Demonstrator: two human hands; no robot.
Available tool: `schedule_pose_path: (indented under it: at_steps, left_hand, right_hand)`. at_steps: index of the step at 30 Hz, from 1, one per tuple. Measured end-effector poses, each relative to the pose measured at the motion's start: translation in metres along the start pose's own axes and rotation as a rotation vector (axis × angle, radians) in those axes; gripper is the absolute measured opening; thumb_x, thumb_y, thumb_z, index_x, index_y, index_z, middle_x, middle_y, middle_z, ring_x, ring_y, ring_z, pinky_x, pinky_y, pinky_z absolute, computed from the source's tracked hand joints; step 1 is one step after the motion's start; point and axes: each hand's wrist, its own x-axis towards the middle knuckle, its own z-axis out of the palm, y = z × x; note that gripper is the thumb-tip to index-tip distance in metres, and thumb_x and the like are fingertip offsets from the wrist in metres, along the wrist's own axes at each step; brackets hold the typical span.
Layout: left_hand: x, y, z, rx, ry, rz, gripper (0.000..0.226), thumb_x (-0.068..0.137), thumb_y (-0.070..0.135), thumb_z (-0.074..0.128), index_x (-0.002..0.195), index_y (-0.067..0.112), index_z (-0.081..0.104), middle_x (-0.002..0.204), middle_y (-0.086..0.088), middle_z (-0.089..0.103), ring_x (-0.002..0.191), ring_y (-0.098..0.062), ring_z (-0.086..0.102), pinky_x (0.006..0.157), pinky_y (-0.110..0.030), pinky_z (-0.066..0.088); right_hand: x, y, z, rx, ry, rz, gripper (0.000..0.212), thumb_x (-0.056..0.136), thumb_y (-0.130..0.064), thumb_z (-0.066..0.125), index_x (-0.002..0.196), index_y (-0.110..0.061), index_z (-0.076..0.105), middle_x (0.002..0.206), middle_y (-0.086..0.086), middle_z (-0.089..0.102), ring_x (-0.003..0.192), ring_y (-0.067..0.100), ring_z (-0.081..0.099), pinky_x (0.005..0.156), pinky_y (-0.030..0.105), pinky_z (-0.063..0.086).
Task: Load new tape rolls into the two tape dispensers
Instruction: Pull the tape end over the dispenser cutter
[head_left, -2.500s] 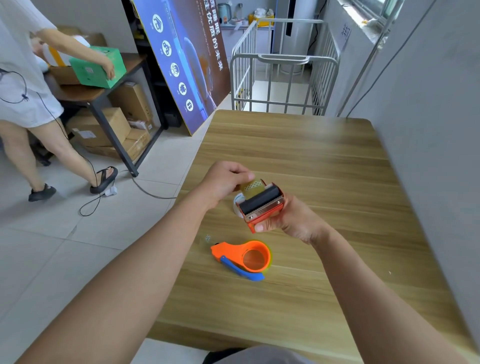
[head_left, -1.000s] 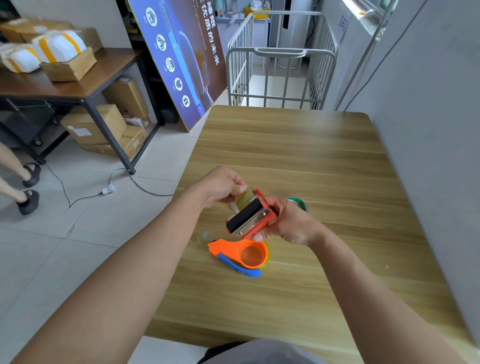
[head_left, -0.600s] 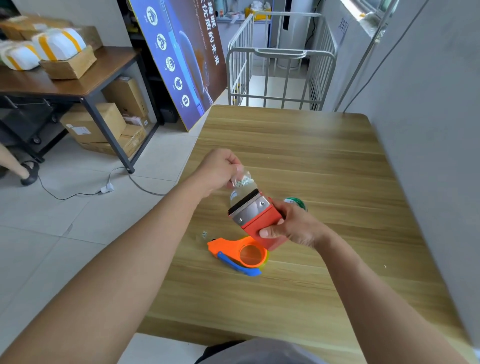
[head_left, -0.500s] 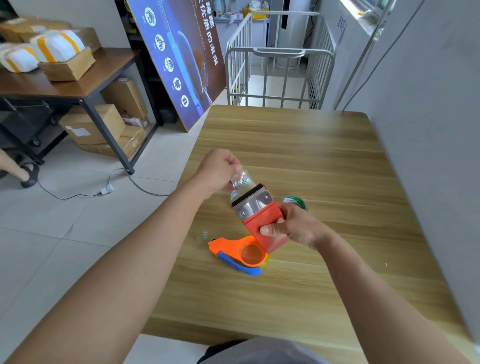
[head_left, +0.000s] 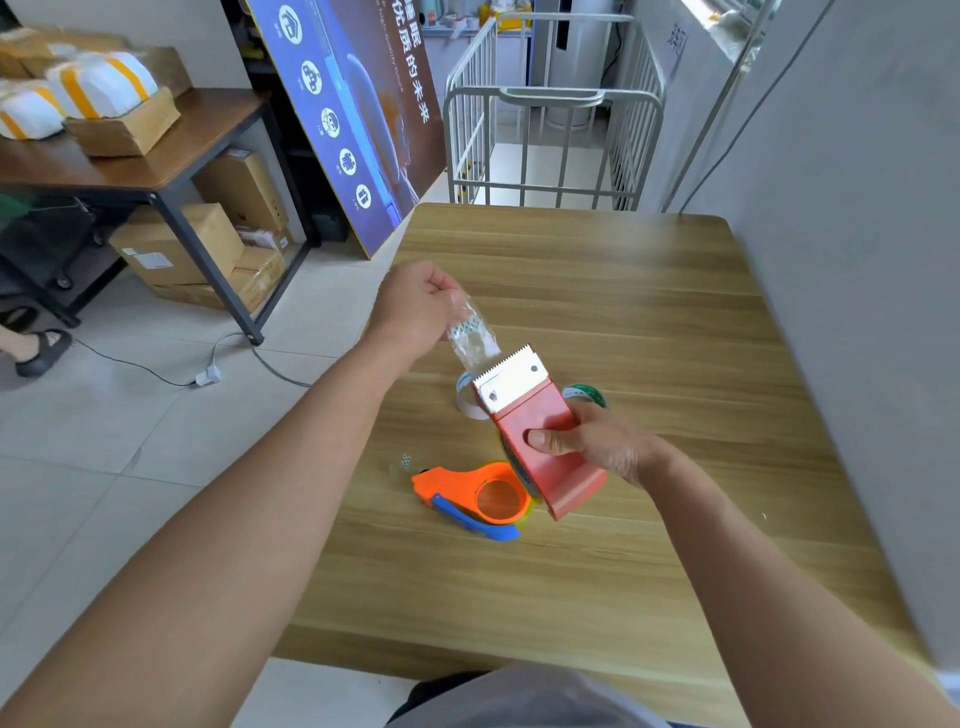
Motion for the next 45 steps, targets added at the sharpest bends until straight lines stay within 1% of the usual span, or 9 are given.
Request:
schedule_pose_path:
  at_steps: [2,7,11,17,25,30,35,39,45]
  left_hand:
    - [0.003,-0.001,-0.003,-0.001,0.023,-0.008,0.025,0.087,0.001,0.048,0.067,0.015,0.054,0.068,0.0,0.061,0.049,0.001,0.06,0.043,-0.017,0.049]
    - [0.009,0.003,-0.009,-0.006,0.085,-0.008,0.028,0.085,-0.002,0.047,0.065,0.016,0.053,0.065,0.001,0.06,0.056,-0.008,0.057,0.038,-0.013,0.045]
    - [0.013,0.005,-0.01,0.014,0.042,-0.003,0.027,0.085,-0.002,0.048,0.065,0.017,0.053,0.065,0.0,0.06,0.058,-0.01,0.059,0.044,-0.018,0.046]
    - [0.022,-0.001,-0.014,0.018,0.132,-0.063,0.027,0.084,-0.001,0.05,0.064,0.016,0.054,0.085,-0.011,0.062,0.063,-0.021,0.054,0.044,-0.023,0.043]
    - [0.028,0.004,-0.02,-0.007,0.178,-0.106,0.02,0.085,0.002,0.053,0.069,0.013,0.057,0.08,-0.008,0.06,0.058,-0.013,0.054,0.033,-0.013,0.04]
    - [0.021,0.003,-0.017,-0.031,0.154,-0.077,0.023,0.086,0.002,0.051,0.068,0.016,0.054,0.083,-0.005,0.06,0.064,-0.01,0.062,0.037,-0.016,0.044]
    - [0.009,0.005,-0.01,0.032,0.081,0.074,0.026,0.082,0.003,0.055,0.064,0.022,0.054,0.066,-0.002,0.058,0.067,-0.023,0.057,0.066,-0.036,0.052]
    - [0.0,0.015,-0.001,0.066,0.004,0.165,0.025,0.085,-0.001,0.05,0.069,0.019,0.055,0.064,0.0,0.057,0.057,-0.011,0.055,0.055,-0.024,0.049]
    - [-0.001,0.028,-0.007,0.024,0.052,0.197,0.017,0.084,0.002,0.051,0.075,0.015,0.056,0.063,0.003,0.058,0.058,-0.015,0.055,0.066,-0.036,0.052]
  right_hand:
    - [0.001,-0.001,0.0,0.032,-0.009,-0.007,0.033,0.063,-0.049,0.073,0.089,-0.028,0.069,0.088,-0.007,0.074,0.087,0.016,0.068,0.091,0.036,0.049]
    - [-0.002,-0.004,-0.005,0.014,-0.066,0.022,0.037,0.062,-0.05,0.074,0.089,-0.026,0.071,0.085,-0.006,0.074,0.08,0.015,0.068,0.078,0.029,0.049]
    - [-0.007,-0.004,0.001,0.037,-0.108,0.032,0.046,0.063,-0.046,0.074,0.098,-0.017,0.07,0.093,0.004,0.072,0.085,0.02,0.066,0.089,0.039,0.05]
    - [-0.016,-0.016,-0.004,0.086,-0.134,0.028,0.055,0.063,-0.045,0.074,0.111,-0.018,0.068,0.108,0.009,0.073,0.096,0.024,0.069,0.093,0.039,0.051]
    - [-0.018,-0.012,0.0,0.08,-0.099,0.049,0.055,0.063,-0.048,0.074,0.105,-0.014,0.07,0.101,0.011,0.074,0.086,0.023,0.069,0.087,0.039,0.052]
    - [-0.009,-0.008,0.011,0.105,-0.008,0.078,0.052,0.069,-0.053,0.074,0.103,-0.014,0.068,0.097,0.009,0.073,0.084,0.022,0.068,0.086,0.038,0.052]
    - [-0.001,-0.005,0.015,0.105,0.077,0.134,0.044,0.074,-0.054,0.072,0.098,-0.017,0.07,0.096,0.005,0.075,0.09,0.022,0.07,0.089,0.037,0.054]
    - [0.005,-0.009,0.019,0.152,0.107,0.189,0.055,0.072,-0.055,0.073,0.105,-0.011,0.068,0.103,0.011,0.073,0.096,0.028,0.07,0.095,0.044,0.052]
    - [0.001,0.006,0.02,0.392,-0.055,0.105,0.027,0.081,-0.024,0.071,0.105,-0.013,0.067,0.101,0.008,0.074,0.091,0.023,0.07,0.093,0.04,0.053]
